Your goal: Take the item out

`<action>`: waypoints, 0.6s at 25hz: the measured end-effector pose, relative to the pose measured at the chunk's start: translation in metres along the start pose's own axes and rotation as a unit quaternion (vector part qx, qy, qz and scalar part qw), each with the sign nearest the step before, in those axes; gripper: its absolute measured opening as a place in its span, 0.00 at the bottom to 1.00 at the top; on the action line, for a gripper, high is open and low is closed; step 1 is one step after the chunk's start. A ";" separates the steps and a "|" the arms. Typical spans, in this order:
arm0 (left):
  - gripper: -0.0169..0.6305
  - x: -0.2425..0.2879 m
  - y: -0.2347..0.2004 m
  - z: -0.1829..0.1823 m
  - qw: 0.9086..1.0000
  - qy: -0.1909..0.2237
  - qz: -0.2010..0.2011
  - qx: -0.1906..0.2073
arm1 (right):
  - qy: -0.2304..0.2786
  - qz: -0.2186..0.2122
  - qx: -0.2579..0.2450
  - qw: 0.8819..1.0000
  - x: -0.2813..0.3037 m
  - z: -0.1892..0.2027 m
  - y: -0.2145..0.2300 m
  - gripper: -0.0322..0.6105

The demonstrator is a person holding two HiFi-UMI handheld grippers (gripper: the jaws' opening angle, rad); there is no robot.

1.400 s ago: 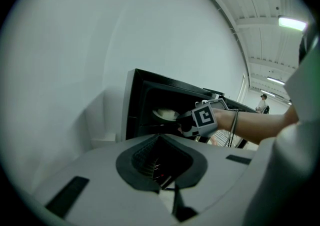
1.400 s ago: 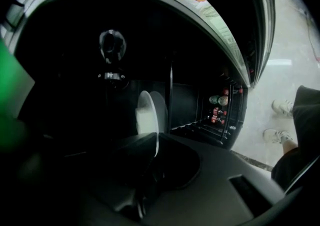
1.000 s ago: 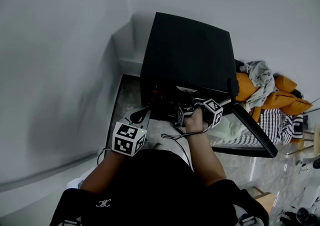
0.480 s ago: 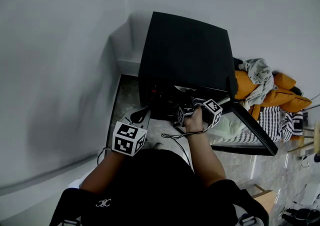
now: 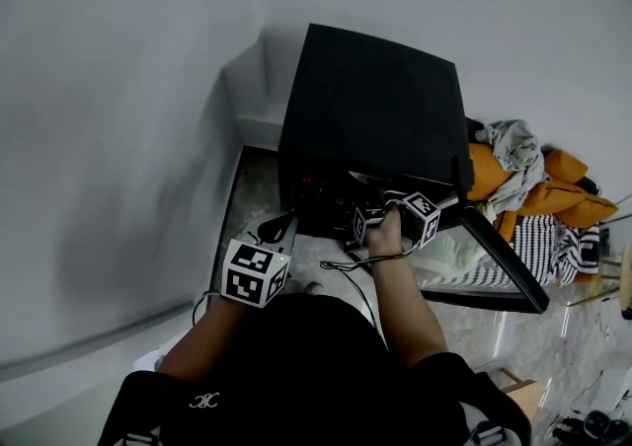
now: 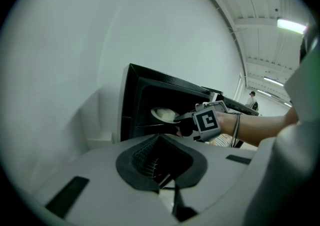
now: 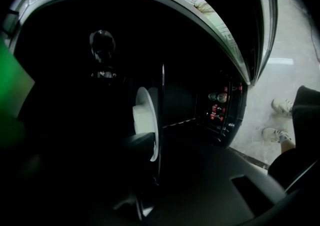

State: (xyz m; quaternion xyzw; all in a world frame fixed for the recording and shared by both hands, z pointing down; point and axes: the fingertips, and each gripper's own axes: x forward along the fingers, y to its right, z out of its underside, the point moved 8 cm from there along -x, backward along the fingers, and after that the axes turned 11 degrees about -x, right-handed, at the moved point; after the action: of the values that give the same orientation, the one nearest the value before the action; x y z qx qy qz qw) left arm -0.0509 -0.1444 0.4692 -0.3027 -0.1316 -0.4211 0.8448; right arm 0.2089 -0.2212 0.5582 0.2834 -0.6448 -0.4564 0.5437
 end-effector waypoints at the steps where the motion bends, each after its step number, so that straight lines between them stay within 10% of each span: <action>1: 0.03 0.000 0.000 0.000 1.000 0.000 0.000 0.000 | 0.001 -0.002 -0.001 1.000 -0.001 0.000 0.000 0.12; 15: 0.03 0.007 0.003 0.001 1.000 -0.002 0.009 0.003 | -0.008 -0.012 -0.008 1.000 -0.010 0.002 0.002 0.10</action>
State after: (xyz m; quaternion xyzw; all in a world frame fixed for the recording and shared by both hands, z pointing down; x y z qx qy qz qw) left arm -0.0445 -0.1469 0.4717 -0.3024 -0.1320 -0.4128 0.8489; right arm 0.2100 -0.2118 0.5553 0.2832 -0.6424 -0.4701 0.5350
